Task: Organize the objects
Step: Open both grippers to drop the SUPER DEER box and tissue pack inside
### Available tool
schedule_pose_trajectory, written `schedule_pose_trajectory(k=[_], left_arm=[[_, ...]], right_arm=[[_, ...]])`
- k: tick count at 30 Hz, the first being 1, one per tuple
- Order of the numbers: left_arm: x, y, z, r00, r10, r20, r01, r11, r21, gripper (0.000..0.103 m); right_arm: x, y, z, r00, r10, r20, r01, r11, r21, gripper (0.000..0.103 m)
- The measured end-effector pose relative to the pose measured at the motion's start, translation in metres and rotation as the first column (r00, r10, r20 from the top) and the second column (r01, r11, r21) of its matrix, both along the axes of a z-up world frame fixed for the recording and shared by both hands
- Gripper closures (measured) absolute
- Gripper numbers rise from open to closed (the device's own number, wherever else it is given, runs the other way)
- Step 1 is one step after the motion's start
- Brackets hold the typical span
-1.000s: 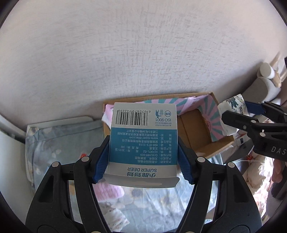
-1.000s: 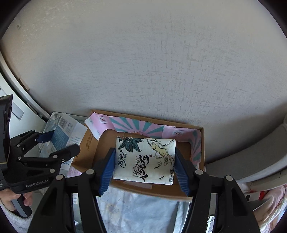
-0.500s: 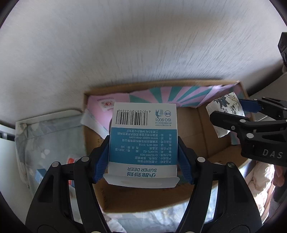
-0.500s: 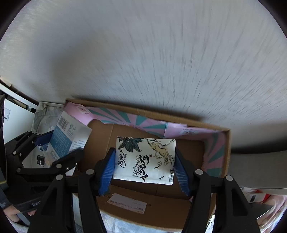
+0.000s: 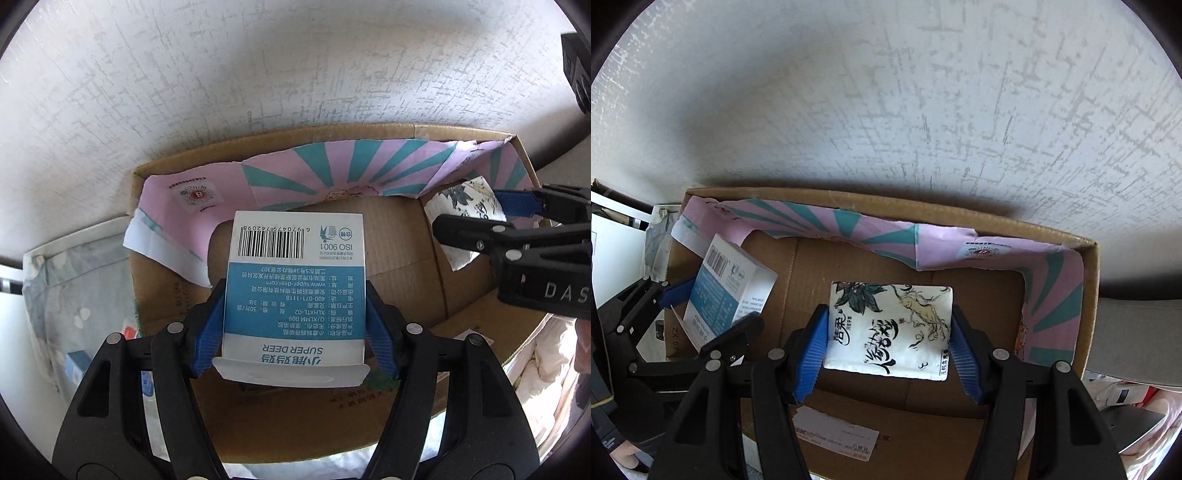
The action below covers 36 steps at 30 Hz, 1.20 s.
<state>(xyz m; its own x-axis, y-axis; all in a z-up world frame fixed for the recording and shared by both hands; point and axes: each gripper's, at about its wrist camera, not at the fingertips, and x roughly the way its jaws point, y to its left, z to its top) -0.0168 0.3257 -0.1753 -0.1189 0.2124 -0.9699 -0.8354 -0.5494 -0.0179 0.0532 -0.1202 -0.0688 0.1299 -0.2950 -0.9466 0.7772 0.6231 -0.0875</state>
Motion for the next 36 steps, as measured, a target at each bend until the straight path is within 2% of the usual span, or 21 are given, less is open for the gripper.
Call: schedule_pose_trajectory(k=[3, 4, 6, 7, 8, 9, 10, 11, 13, 19, 21, 24, 25, 28, 36], left_arm=[[0.001, -0.001, 0.006, 1.000, -0.011, -0.012, 0.011, 1.000, 0.012, 0.038], [0.002, -0.001, 0.009, 1.000, -0.017, -0.018, 0.018, 1.000, 0.017, 0.038], [0.005, 0.000, 0.014, 0.999, -0.039, -0.025, 0.039, 0.999, 0.017, 0.037], [0.006, 0.000, 0.017, 0.998, -0.050, -0.035, 0.051, 0.999, 0.014, 0.030], [0.008, 0.001, 0.019, 0.997, -0.062, -0.050, 0.063, 0.998, 0.013, 0.016], [0.010, 0.002, 0.023, 0.995, -0.080, -0.064, 0.081, 0.997, 0.017, 0.006], [0.012, 0.001, 0.026, 0.991, -0.122, -0.049, 0.125, 0.991, 0.047, 0.000], [0.013, 0.000, 0.029, 0.990, -0.130, -0.052, 0.133, 0.990, 0.053, 0.000], [0.014, 0.000, 0.034, 0.989, -0.139, -0.052, 0.142, 0.988, 0.053, 0.000], [0.014, -0.001, 0.048, 0.989, -0.142, -0.044, 0.145, 0.987, 0.072, 0.000], [0.020, -0.008, 0.051, 0.990, -0.139, -0.034, 0.141, 0.986, 0.085, 0.000], [0.028, -0.007, 0.056, 0.990, -0.133, -0.041, 0.137, 0.986, 0.091, 0.000], [0.022, -0.009, 0.040, 0.990, -0.132, -0.040, 0.135, 0.986, 0.095, 0.000], [0.019, -0.014, 0.038, 0.992, -0.123, -0.034, 0.126, 0.986, 0.109, 0.000], [0.011, -0.027, 0.049, 0.995, -0.100, -0.007, 0.099, 0.983, 0.154, 0.000]], right_arm=[[0.001, 0.004, 0.004, 1.000, -0.010, 0.004, 0.010, 1.000, -0.002, 0.045], [0.001, 0.009, 0.006, 0.998, -0.060, 0.001, 0.060, 0.998, -0.007, 0.045], [-0.001, 0.008, 0.011, 0.997, -0.074, 0.002, 0.074, 0.997, -0.022, 0.044], [-0.003, 0.008, 0.014, 0.996, -0.088, 0.001, 0.088, 0.996, -0.025, 0.040], [-0.004, 0.008, 0.015, 0.995, -0.103, -0.001, 0.103, 0.994, -0.021, 0.035], [-0.006, 0.008, 0.016, 0.992, -0.126, 0.001, 0.126, 0.992, -0.009, 0.021], [-0.008, 0.008, 0.017, 0.990, -0.138, 0.011, 0.138, 0.990, 0.000, 0.005], [-0.009, 0.008, 0.018, 0.989, -0.144, 0.020, 0.144, 0.990, 0.006, 0.000], [-0.013, 0.012, 0.022, 0.988, -0.148, 0.042, 0.149, 0.989, -0.004, 0.000], [-0.022, 0.018, 0.026, 0.985, -0.166, 0.034, 0.167, 0.986, -0.020, 0.000], [-0.008, 0.000, 0.028, 0.985, -0.170, 0.029, 0.171, 0.985, -0.016, 0.000], [-0.008, 0.002, 0.030, 0.985, -0.172, 0.017, 0.172, 0.985, -0.027, 0.000], [-0.008, 0.003, 0.030, 0.985, -0.170, 0.013, 0.171, 0.985, -0.034, 0.000], [-0.007, 0.007, 0.034, 0.985, -0.170, 0.007, 0.170, 0.984, -0.048, 0.000], [-0.003, 0.022, 0.049, 0.984, -0.179, 0.011, 0.179, 0.980, -0.091, 0.000]])
